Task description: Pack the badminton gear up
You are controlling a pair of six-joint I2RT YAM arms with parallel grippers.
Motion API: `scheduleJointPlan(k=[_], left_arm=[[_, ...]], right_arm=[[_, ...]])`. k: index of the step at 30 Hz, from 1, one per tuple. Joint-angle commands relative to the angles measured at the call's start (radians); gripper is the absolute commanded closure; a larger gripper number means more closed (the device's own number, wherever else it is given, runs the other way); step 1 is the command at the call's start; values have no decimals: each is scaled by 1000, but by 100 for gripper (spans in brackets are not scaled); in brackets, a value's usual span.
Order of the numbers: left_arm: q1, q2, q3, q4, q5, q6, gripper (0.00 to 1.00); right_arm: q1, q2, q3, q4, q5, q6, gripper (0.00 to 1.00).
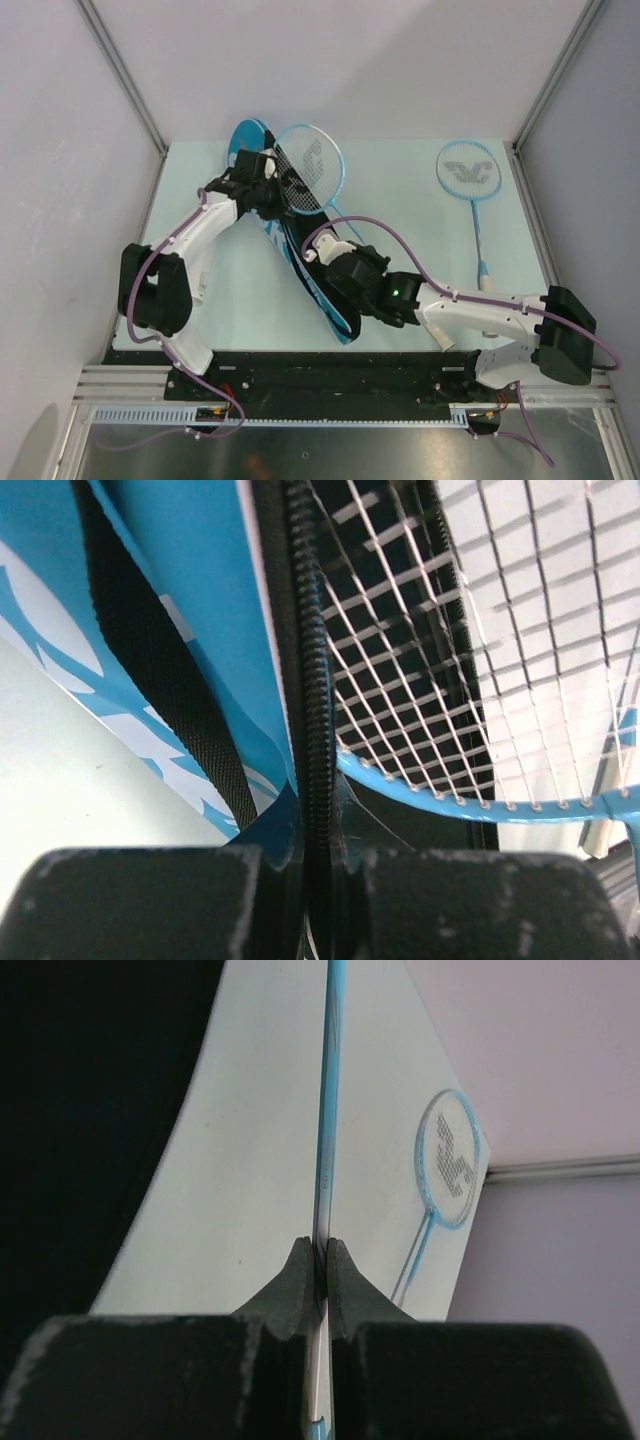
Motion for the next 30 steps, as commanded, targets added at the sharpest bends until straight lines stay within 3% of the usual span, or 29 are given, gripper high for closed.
scheduleJointPlan(k=[1, 5, 10, 16, 21, 27, 30], left_arm=[[-52, -75, -14, 127, 121, 15, 100], [-57, -99, -29, 144, 98, 46, 100], [-52, -132, -40, 143, -26, 69, 100], [-48, -136, -39, 144, -13, 76, 100], [-60, -116, -51, 153, 55, 27, 100], [-89, -129, -83, 195, 89, 3, 100], [-101, -121, -103, 228, 150, -19, 100]], right_arm=[[2, 46, 85, 132, -104, -36, 100], [18, 83, 93, 42, -126, -57, 100], [37, 11, 73, -79, -156, -50, 100], [45, -48, 72, -173, -192, -17, 100], [8, -14, 79, 92, -169, 28, 100], [-44, 127, 155, 373, -104, 199, 100], [-64, 190, 161, 535, -109, 146, 100]])
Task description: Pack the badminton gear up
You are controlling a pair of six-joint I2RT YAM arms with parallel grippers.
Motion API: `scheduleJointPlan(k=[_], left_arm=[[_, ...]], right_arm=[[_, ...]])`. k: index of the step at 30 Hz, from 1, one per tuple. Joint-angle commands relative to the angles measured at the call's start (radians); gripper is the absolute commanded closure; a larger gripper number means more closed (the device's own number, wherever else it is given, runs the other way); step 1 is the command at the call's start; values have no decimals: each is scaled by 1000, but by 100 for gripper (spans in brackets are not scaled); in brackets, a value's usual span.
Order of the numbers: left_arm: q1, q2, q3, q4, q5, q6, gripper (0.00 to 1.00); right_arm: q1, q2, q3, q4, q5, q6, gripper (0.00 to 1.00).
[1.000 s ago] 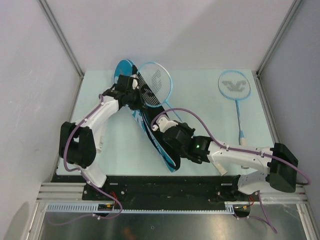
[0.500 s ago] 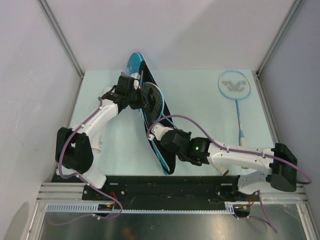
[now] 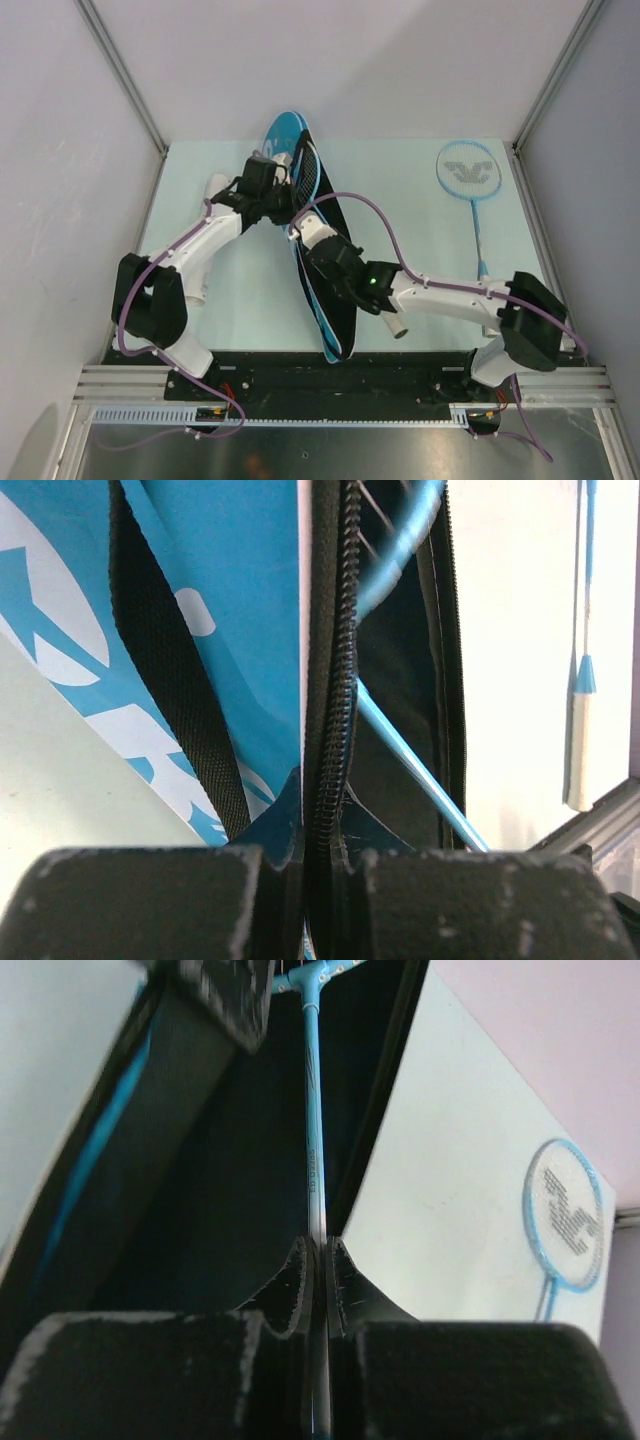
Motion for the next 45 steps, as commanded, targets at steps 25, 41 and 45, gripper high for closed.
scheduleJointPlan(k=[25, 41, 45], left_arm=[[-42, -9, -104, 248, 247, -174, 100], [-33, 13, -106, 253, 232, -163, 100], [-33, 14, -104, 252, 229, -157, 100]], right_arm=[[-121, 261, 91, 376, 47, 587, 100], [-420, -185, -271, 91, -1055, 605, 34], [-452, -124, -265, 34, -1198, 598, 32]])
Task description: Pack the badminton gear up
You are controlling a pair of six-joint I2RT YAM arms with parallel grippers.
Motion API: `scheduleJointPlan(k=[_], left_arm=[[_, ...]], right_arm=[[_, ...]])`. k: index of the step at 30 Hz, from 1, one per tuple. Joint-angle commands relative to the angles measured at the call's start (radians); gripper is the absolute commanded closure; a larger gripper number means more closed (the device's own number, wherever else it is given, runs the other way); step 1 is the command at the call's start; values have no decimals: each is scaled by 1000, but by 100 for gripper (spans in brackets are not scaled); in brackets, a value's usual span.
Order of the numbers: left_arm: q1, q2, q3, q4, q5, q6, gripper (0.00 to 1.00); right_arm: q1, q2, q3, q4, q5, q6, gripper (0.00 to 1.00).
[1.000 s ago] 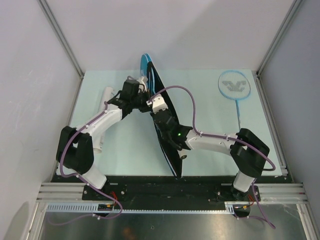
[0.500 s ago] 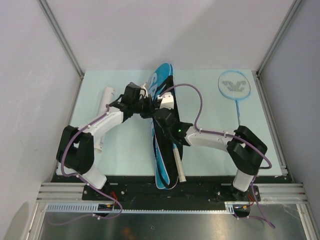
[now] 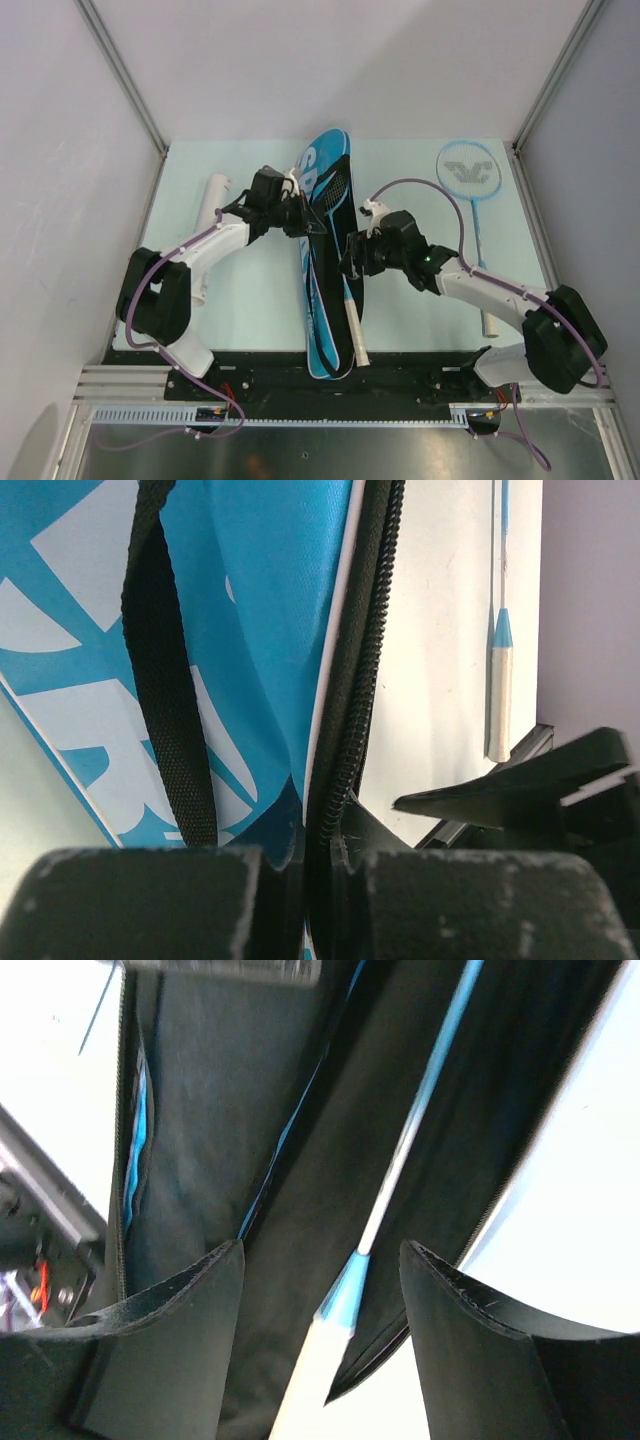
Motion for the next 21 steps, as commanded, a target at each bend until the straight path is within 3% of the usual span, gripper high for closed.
scheduleJointPlan(k=[1, 5, 16, 20, 21], left_arm=[[3, -12, 26, 60, 33, -15, 100], [3, -11, 25, 58, 39, -15, 100], [3, -14, 26, 58, 50, -12, 100], [3, -15, 25, 57, 48, -10, 100], [3, -14, 23, 60, 48, -10, 100]], right_arm=[[-16, 85, -4, -33, -253, -13, 32], [-36, 166, -3, -24, -218, 1, 37], [-47, 341, 3, 123, -326, -30, 47], [-45, 371, 8, 156, -304, -2, 70], [-44, 361, 8, 145, -284, 12, 88]])
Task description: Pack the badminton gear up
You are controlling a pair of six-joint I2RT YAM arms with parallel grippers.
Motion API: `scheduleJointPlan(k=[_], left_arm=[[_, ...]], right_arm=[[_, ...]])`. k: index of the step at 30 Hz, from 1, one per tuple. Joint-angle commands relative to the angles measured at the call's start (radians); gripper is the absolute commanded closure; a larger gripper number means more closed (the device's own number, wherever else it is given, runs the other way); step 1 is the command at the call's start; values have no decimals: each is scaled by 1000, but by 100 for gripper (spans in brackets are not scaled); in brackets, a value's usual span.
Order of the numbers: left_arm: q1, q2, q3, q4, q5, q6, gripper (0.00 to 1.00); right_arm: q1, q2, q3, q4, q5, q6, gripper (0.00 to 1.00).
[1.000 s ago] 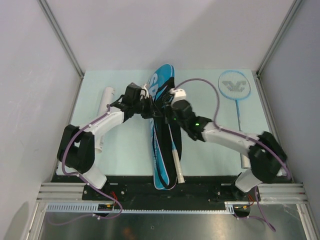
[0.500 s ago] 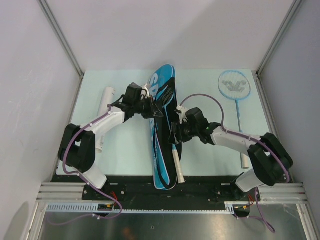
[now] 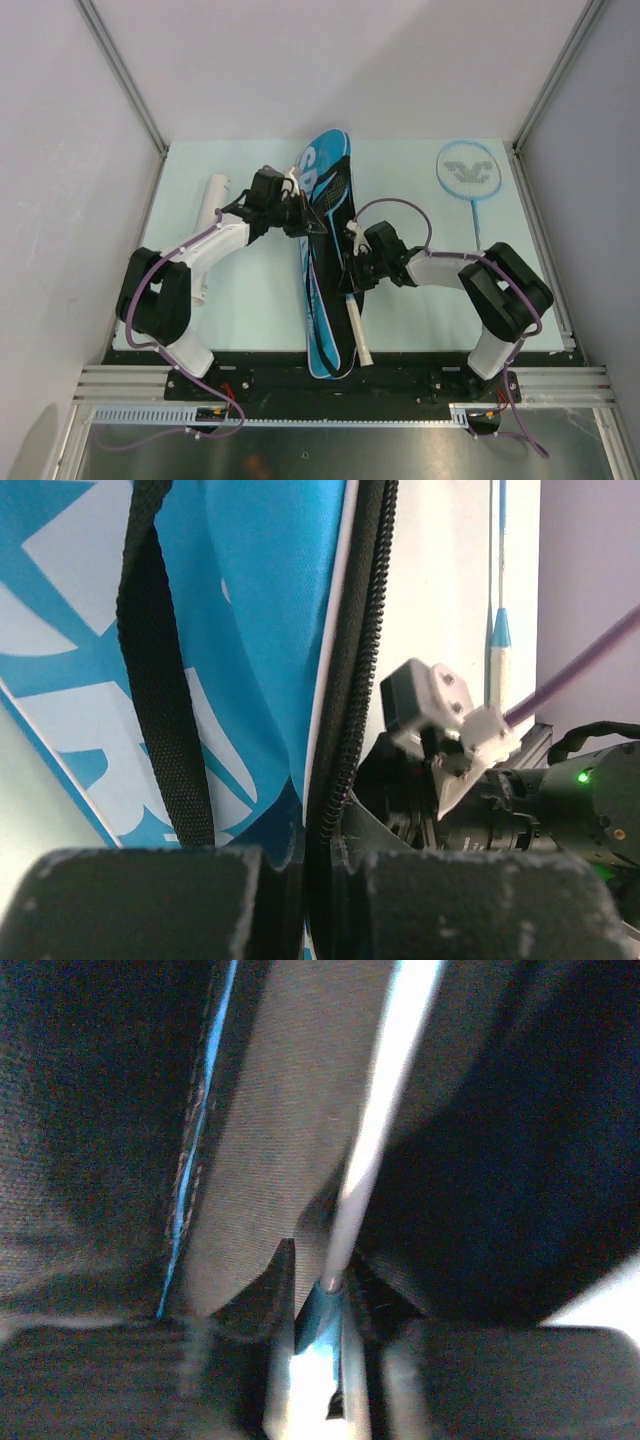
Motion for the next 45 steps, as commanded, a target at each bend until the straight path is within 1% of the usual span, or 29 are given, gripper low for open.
scheduleJointPlan(k=[1, 2, 5, 6, 8, 10, 11, 13, 14, 17, 18, 19, 20, 21, 23, 24, 25, 26, 29, 31, 34, 35, 36, 45], left_arm=[[3, -16, 23, 58, 43, -9, 100], [1, -16, 22, 58, 43, -9, 100], [-3, 0, 29, 60, 47, -20, 100], [-6, 10, 34, 58, 52, -27, 100], [-15, 20, 49, 61, 56, -37, 100], [-25, 27, 66, 64, 72, -49, 100], [-37, 29, 71, 63, 73, -52, 100], [-46, 29, 81, 69, 72, -64, 100], [-52, 27, 86, 69, 73, -69, 100], [-54, 21, 87, 77, 73, -83, 100], [-54, 20, 87, 78, 75, -81, 100], [-55, 15, 80, 78, 76, -81, 100], [-54, 9, 78, 78, 79, -83, 100], [-55, 6, 74, 80, 82, -81, 100], [-54, 1, 60, 81, 81, -72, 100], [-55, -8, 55, 80, 79, -67, 100], [-54, -13, 39, 80, 76, -63, 100], [-52, -17, 31, 78, 75, -55, 100], [-49, -26, 6, 80, 64, -60, 100], [-51, -23, 2, 78, 66, -64, 100], [-49, -26, -5, 80, 66, -61, 100], [-51, -31, -6, 78, 64, -58, 100], [-51, -34, -14, 77, 56, -55, 100], [-37, -82, -55, 80, 59, -53, 100]], right_arm=[[0, -41, 13, 47, 40, 27, 98], [2, -68, 13, 33, 84, 40, 100], [-1, -176, 26, -24, 145, 86, 100], [0, -201, 40, -95, 165, 101, 100], [5, -267, 90, -161, 243, 127, 100], [2, -305, 120, -222, 284, 190, 100], [3, -333, 155, -241, 354, 214, 100], [26, -336, 203, -309, 440, 259, 100], [34, -338, 218, -320, 528, 271, 100], [51, -333, 243, -294, 627, 346, 100], [63, -326, 247, -262, 656, 353, 100], [107, -318, 247, -240, 701, 345, 100], [135, -306, 250, -220, 795, 307, 100], [152, -277, 252, -185, 826, 290, 100], [201, -257, 253, -167, 900, 276, 100], [222, -247, 252, -118, 932, 211, 100], [282, -217, 253, -82, 993, 142, 100], [295, -203, 255, -49, 1011, 94, 100], [310, -174, 253, -68, 1098, 107, 100], [336, -148, 250, -70, 1222, 101, 100], [374, -108, 212, 28, 1267, 58, 100], [388, -91, 188, 85, 1285, 47, 100], [390, -83, 181, 102, 1299, 38, 100], [404, -29, 171, 153, 1351, -58, 100]])
